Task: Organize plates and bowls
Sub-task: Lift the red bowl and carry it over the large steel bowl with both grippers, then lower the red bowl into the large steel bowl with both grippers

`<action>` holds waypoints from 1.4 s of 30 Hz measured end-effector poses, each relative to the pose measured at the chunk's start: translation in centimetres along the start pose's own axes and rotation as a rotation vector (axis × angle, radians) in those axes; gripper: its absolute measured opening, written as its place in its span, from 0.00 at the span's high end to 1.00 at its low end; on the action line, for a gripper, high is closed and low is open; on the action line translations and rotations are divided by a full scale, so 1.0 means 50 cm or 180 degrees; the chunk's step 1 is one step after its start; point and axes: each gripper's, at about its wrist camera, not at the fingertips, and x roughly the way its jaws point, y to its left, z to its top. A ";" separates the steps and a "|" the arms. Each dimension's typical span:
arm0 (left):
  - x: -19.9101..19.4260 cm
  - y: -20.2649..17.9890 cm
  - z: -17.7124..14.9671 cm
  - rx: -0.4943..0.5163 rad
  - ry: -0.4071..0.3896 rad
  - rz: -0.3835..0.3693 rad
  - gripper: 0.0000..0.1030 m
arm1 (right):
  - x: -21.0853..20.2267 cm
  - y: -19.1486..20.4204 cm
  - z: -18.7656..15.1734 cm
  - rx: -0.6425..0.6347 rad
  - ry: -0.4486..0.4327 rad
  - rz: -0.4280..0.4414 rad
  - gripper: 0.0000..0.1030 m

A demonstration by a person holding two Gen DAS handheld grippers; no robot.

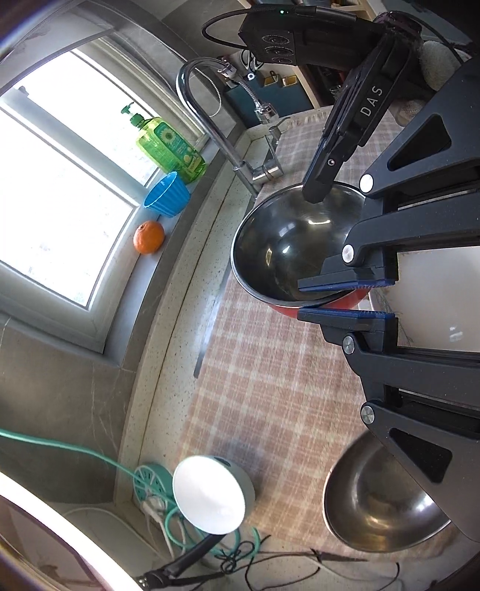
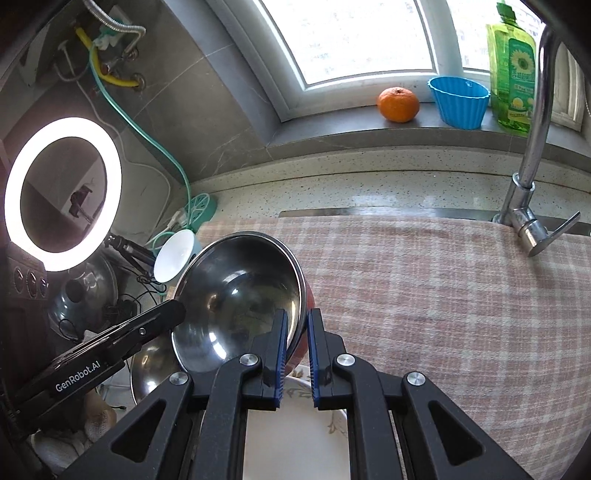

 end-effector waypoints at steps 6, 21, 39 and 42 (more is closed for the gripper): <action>-0.032 0.052 -0.011 -0.0128 -0.0056 0.0051 0.93 | 0.021 0.061 -0.011 -0.0146 0.0053 0.0056 0.90; -0.103 0.156 -0.045 -0.0411 -0.0176 0.0183 0.93 | 0.063 0.176 -0.038 -0.0435 0.0199 0.0226 0.90; -0.146 0.244 -0.091 -0.0653 -0.0178 0.0313 0.93 | 0.118 0.267 -0.074 -0.0709 0.0420 0.0324 0.90; -0.143 0.263 -0.105 -0.0709 -0.0123 0.0330 0.93 | 0.134 0.280 -0.087 -0.0765 0.0494 0.0318 0.90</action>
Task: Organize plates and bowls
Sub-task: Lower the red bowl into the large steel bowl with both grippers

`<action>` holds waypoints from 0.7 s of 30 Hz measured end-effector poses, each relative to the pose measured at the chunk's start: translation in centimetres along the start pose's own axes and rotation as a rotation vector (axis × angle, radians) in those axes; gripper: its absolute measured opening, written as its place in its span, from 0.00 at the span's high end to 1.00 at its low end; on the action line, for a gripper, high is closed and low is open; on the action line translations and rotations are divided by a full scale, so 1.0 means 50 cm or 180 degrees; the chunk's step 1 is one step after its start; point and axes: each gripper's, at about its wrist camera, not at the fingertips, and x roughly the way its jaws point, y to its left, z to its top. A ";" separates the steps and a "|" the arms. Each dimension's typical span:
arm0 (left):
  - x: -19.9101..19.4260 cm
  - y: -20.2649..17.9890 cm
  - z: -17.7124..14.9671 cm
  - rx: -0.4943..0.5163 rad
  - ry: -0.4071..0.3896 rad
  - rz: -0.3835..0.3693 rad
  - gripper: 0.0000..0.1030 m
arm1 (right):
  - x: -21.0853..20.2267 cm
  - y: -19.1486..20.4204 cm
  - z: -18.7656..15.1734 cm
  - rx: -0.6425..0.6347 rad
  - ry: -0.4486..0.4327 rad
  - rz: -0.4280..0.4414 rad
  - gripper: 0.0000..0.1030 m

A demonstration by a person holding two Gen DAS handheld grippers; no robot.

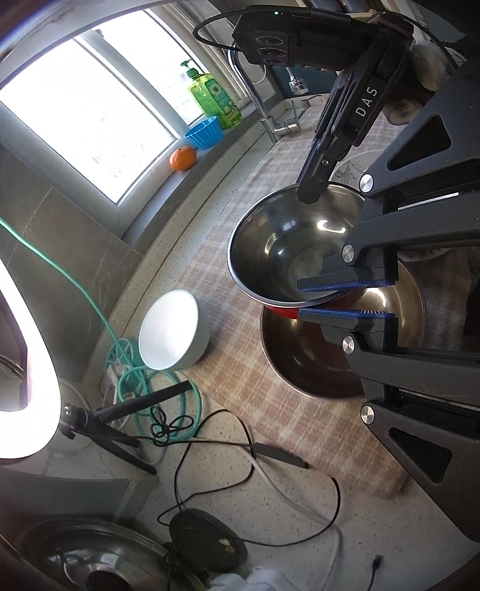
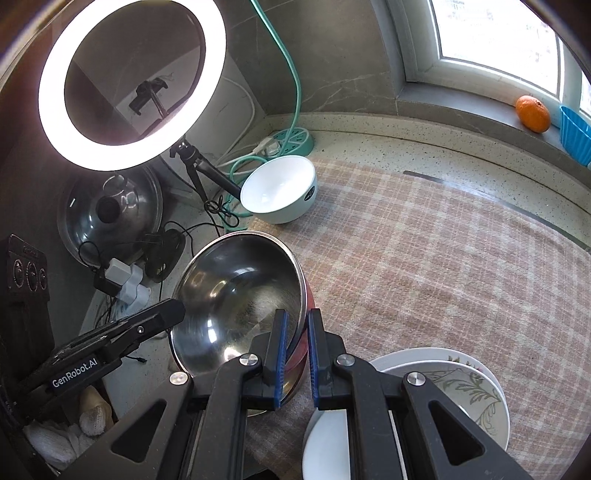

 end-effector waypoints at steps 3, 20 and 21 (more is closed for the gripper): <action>0.003 0.018 -0.007 -0.0035 0.0042 0.0031 0.93 | 0.020 0.012 -0.006 -0.0049 0.0076 -0.0007 0.90; 0.034 0.072 -0.031 -0.0095 0.0243 0.0205 0.93 | 0.096 0.054 -0.028 -0.0385 0.0339 -0.0191 0.89; 0.034 0.074 -0.032 -0.0101 0.0244 0.0210 0.93 | 0.098 0.057 -0.029 -0.0414 0.0352 -0.0200 0.89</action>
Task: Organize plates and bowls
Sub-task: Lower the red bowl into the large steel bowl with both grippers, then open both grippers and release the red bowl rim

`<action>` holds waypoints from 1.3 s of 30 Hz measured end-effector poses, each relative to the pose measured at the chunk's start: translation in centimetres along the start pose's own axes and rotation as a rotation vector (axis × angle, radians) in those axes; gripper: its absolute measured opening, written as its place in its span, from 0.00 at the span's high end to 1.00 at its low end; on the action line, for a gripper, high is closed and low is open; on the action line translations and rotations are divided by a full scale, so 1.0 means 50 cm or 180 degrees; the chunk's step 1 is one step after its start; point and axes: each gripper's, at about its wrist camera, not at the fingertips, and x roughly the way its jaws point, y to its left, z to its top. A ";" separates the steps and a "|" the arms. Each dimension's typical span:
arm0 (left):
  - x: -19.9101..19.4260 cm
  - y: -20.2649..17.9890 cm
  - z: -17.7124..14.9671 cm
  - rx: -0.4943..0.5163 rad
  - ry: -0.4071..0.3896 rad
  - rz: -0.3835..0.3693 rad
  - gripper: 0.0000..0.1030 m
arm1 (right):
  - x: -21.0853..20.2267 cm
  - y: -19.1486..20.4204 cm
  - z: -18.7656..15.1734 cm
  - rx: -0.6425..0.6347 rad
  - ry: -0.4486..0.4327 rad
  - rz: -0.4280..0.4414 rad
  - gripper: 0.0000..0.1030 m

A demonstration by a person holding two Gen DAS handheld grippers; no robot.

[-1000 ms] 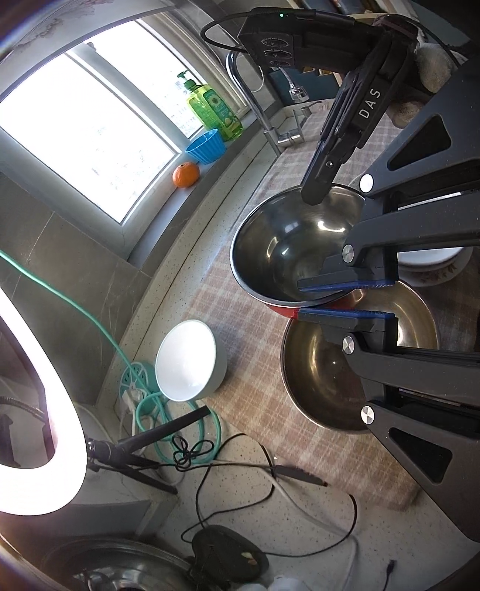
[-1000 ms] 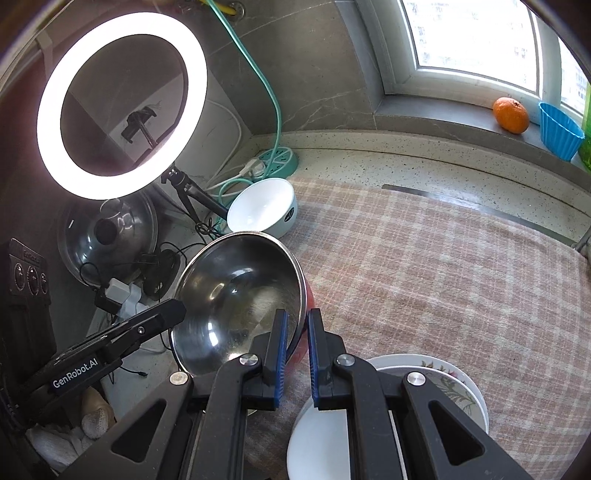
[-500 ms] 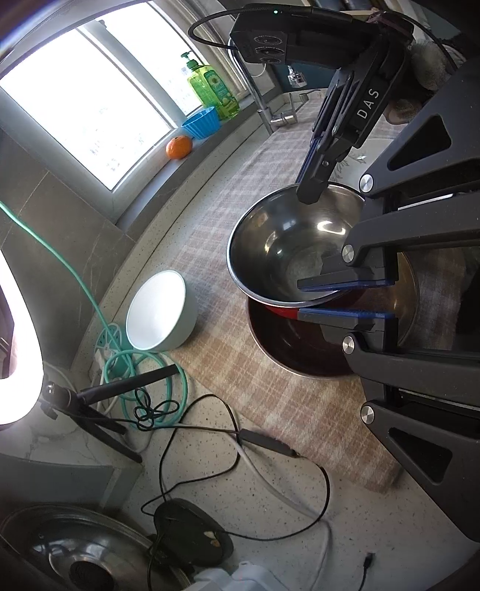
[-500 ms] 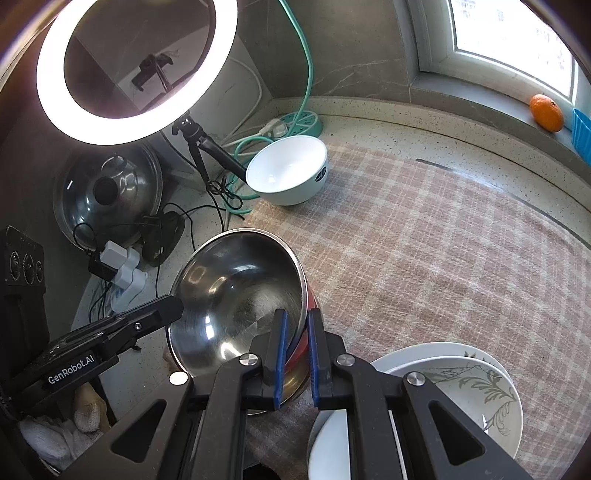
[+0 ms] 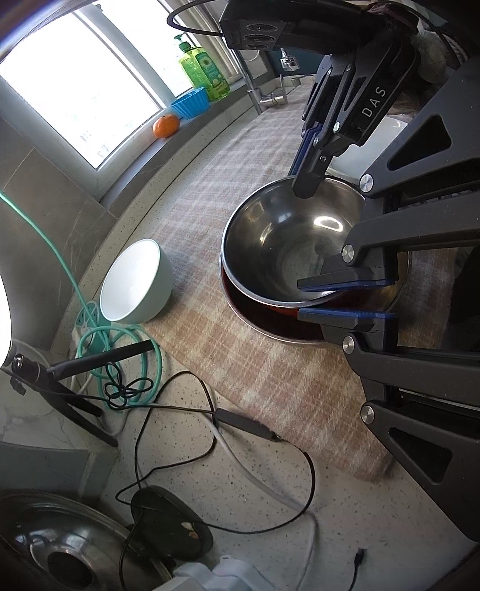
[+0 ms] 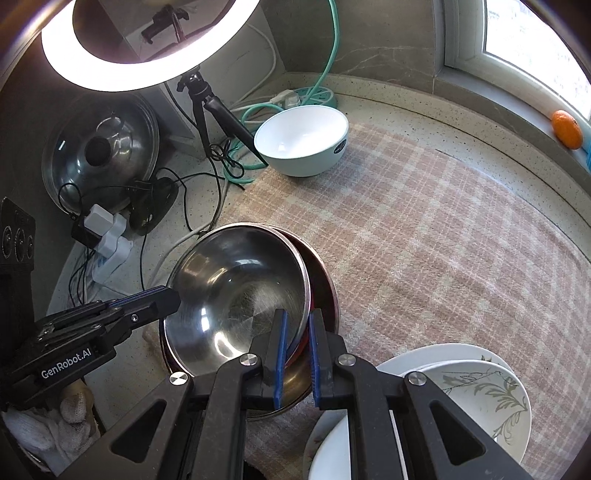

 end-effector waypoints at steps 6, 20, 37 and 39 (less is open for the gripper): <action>0.010 0.007 -0.002 0.0000 0.0057 0.0031 0.93 | 0.017 0.011 -0.004 -0.0100 0.0095 -0.0058 0.88; 0.016 0.002 -0.006 0.0046 0.0059 0.0096 0.93 | 0.011 0.012 -0.001 -0.0088 0.0003 -0.0032 0.67; -0.038 0.025 -0.003 -0.0113 -0.0244 -0.0064 0.92 | -0.065 -0.042 -0.036 0.0254 -0.0478 0.0270 0.58; -0.046 0.037 -0.002 -0.0145 -0.0289 -0.0069 0.91 | -0.080 -0.054 -0.040 0.0310 -0.0573 0.0306 0.45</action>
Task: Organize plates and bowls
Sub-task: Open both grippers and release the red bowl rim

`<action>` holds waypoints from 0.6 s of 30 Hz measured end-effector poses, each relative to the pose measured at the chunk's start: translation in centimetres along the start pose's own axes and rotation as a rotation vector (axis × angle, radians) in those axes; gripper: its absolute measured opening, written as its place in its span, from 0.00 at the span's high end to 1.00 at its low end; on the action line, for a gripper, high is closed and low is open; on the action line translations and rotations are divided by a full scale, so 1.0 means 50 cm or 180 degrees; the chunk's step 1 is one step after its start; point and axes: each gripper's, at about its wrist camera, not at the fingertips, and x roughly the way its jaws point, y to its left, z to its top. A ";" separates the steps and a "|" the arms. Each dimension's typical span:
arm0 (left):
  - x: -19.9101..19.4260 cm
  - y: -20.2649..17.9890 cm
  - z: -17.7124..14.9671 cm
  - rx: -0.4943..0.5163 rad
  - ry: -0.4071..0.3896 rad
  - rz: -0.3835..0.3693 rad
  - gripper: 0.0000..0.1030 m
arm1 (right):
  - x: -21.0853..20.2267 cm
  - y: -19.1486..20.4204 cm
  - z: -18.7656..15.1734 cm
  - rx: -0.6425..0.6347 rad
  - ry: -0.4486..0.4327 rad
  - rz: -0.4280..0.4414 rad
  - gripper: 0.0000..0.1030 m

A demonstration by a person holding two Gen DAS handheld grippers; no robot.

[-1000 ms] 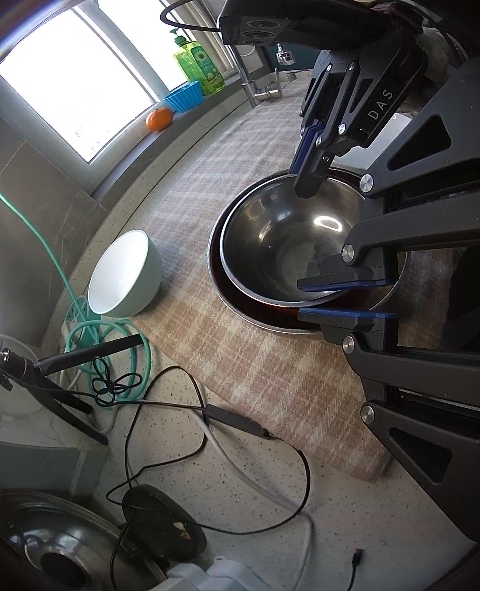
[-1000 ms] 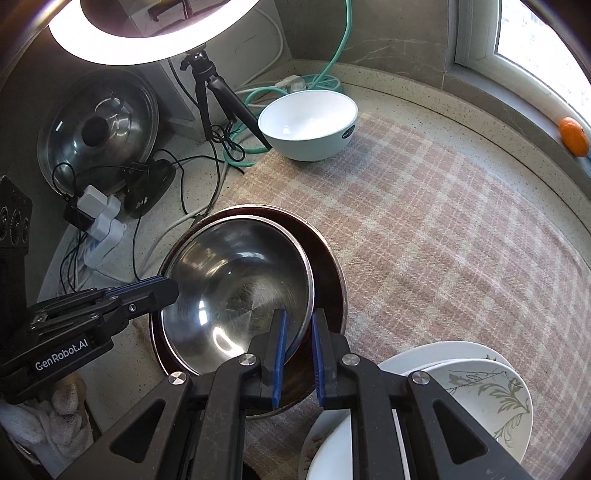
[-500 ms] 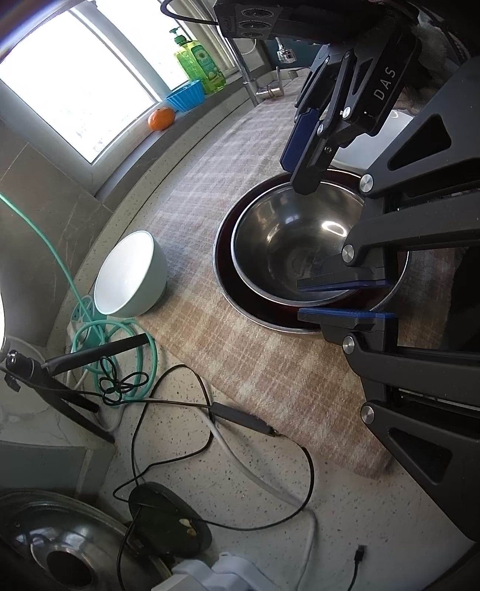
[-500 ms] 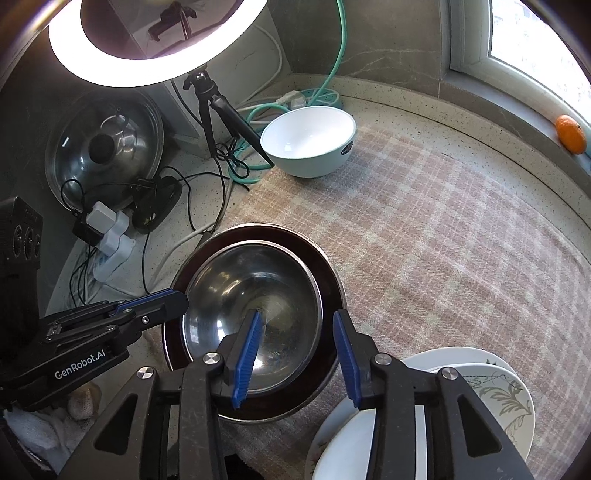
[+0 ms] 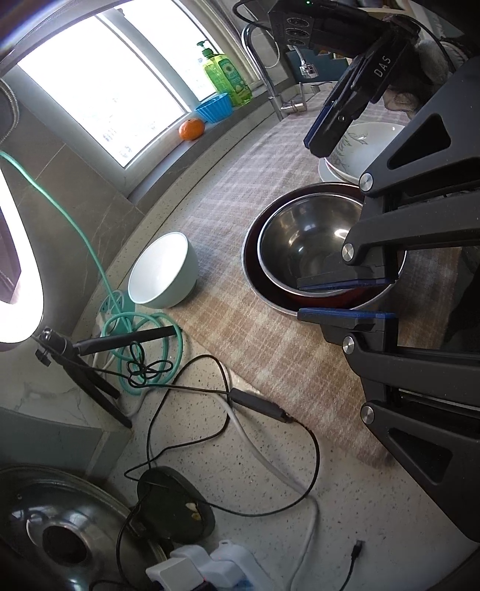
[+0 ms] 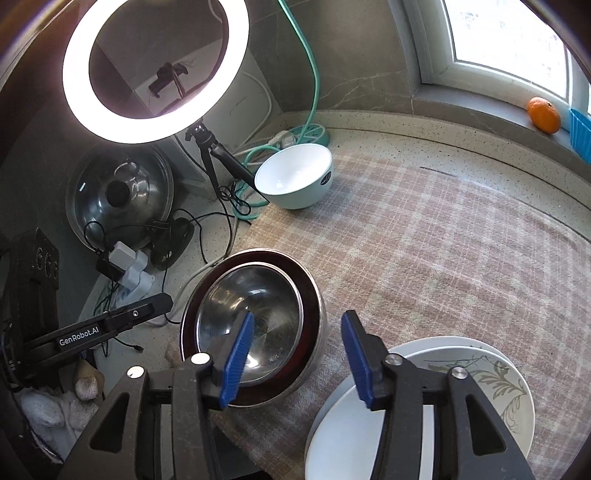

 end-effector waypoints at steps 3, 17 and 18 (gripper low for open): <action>-0.009 0.017 0.005 -0.0049 -0.0063 0.0029 0.89 | -0.029 -0.020 0.000 0.0133 -0.0205 0.0059 0.42; 0.008 0.089 0.044 -0.0423 -0.0278 -0.0053 0.75 | -0.038 -0.055 0.080 0.0255 -0.0167 -0.0261 0.38; 0.014 0.090 0.048 -0.0395 -0.0284 -0.0043 0.75 | -0.033 -0.058 0.088 0.0253 -0.0106 -0.0291 0.38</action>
